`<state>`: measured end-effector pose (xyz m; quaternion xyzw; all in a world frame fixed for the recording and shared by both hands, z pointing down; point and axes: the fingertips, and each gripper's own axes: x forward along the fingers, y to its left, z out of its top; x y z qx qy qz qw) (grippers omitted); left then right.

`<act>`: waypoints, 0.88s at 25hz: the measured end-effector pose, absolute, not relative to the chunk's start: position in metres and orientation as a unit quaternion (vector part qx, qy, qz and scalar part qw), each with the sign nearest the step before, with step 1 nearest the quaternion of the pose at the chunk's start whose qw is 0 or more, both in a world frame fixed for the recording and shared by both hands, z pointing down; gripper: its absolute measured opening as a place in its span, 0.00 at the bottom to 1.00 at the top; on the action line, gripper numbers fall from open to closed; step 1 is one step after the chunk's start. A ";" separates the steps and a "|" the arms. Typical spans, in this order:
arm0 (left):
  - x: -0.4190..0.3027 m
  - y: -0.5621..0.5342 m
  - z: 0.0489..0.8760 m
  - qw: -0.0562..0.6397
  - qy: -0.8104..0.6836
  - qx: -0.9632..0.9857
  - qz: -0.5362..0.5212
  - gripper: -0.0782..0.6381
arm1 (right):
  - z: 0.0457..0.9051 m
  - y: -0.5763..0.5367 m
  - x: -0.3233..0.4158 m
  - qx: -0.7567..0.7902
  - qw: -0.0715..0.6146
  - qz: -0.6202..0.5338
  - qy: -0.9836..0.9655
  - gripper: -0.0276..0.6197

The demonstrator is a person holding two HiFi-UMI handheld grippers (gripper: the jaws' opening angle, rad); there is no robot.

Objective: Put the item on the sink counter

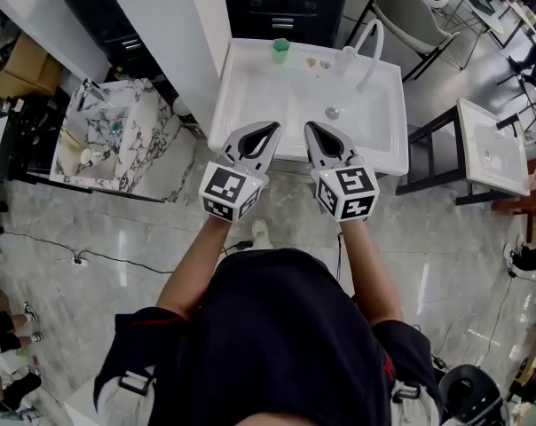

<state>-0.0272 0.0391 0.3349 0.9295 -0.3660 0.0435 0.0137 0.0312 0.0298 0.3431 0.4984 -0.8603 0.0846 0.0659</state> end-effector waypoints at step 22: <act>-0.015 0.075 0.337 0.021 -0.387 0.921 0.043 0.13 | 0.346 0.063 0.046 0.484 0.061 0.086 -0.868 0.09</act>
